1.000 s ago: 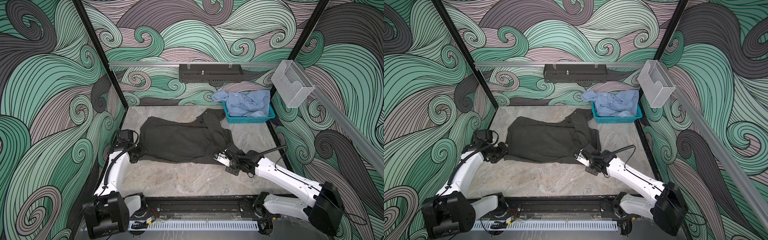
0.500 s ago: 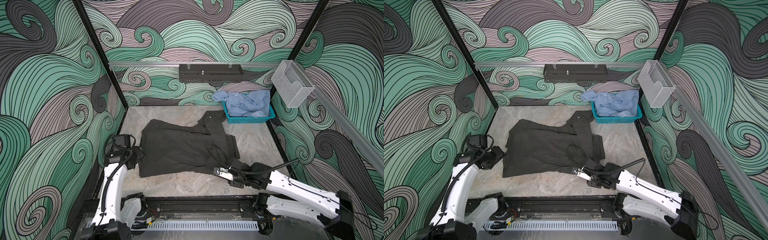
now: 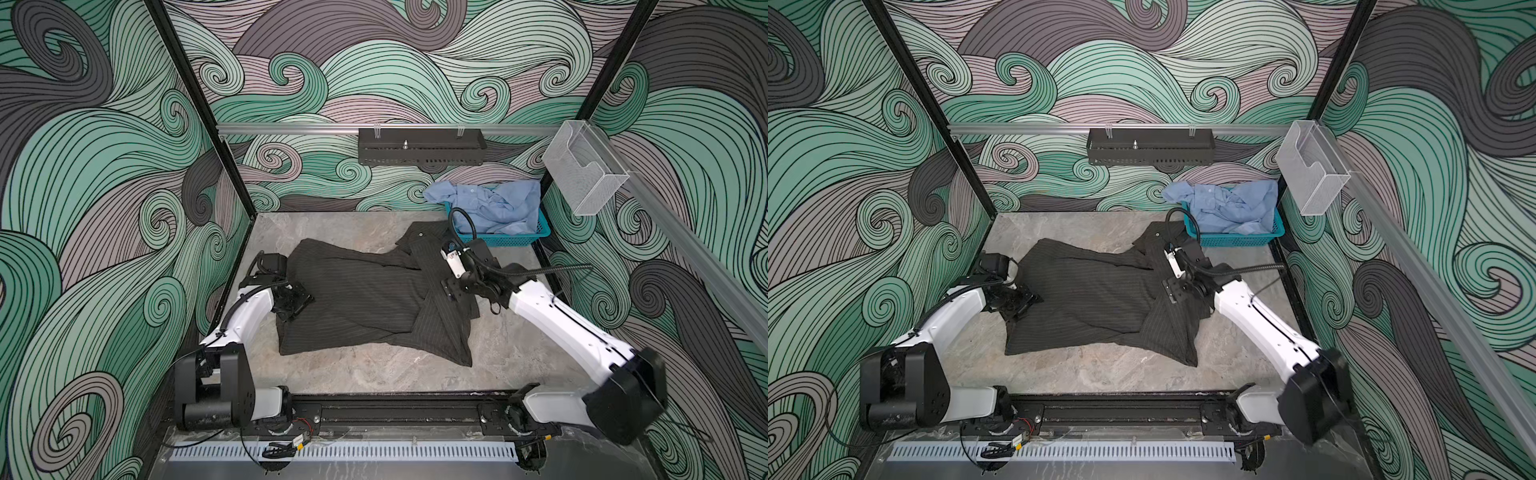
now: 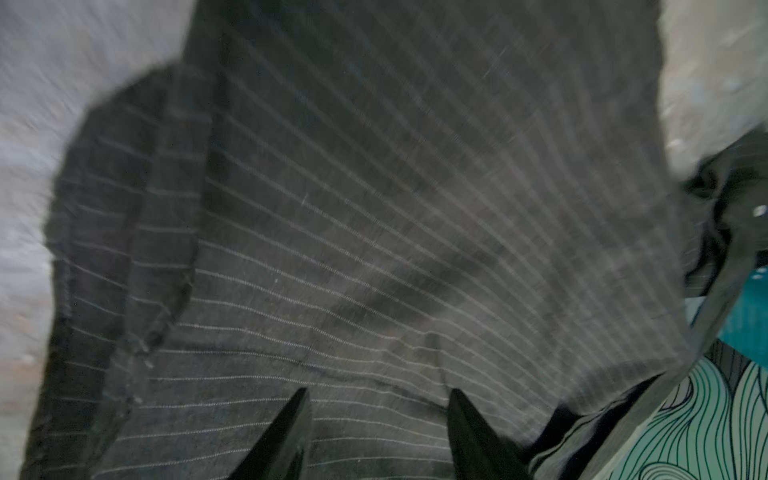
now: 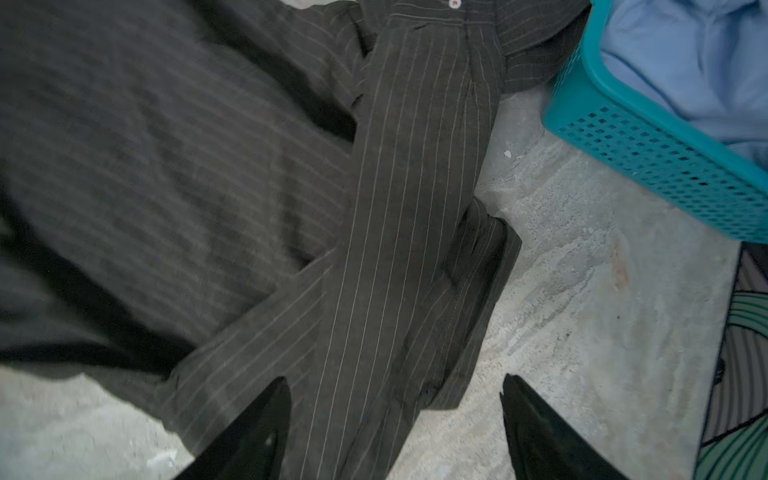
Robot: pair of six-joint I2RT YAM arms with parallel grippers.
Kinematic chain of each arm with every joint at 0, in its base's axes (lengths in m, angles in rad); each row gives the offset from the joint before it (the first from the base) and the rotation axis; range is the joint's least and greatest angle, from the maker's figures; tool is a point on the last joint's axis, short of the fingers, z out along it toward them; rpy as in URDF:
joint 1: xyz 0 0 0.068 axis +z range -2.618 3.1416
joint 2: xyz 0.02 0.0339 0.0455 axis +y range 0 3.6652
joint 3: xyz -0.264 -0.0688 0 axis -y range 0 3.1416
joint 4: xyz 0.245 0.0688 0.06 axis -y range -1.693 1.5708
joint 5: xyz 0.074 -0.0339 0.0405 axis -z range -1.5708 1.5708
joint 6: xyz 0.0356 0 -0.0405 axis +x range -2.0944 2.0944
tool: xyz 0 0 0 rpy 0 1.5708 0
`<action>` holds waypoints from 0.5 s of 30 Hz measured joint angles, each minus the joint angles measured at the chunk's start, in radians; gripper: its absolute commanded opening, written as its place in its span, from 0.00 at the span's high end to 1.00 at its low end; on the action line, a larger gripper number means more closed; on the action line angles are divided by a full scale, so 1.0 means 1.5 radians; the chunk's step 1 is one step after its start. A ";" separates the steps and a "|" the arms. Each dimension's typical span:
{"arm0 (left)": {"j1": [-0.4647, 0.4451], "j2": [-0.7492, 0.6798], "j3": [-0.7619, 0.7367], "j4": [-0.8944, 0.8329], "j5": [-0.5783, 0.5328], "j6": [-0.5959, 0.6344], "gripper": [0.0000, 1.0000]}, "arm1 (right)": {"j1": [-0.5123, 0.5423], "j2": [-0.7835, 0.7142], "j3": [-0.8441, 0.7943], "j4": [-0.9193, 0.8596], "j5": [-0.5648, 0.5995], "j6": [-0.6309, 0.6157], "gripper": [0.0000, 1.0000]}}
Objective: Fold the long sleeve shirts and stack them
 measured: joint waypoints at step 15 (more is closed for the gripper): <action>0.033 0.009 -0.118 0.014 -0.028 -0.010 0.26 | -0.023 0.475 0.432 -0.058 -0.020 0.129 0.05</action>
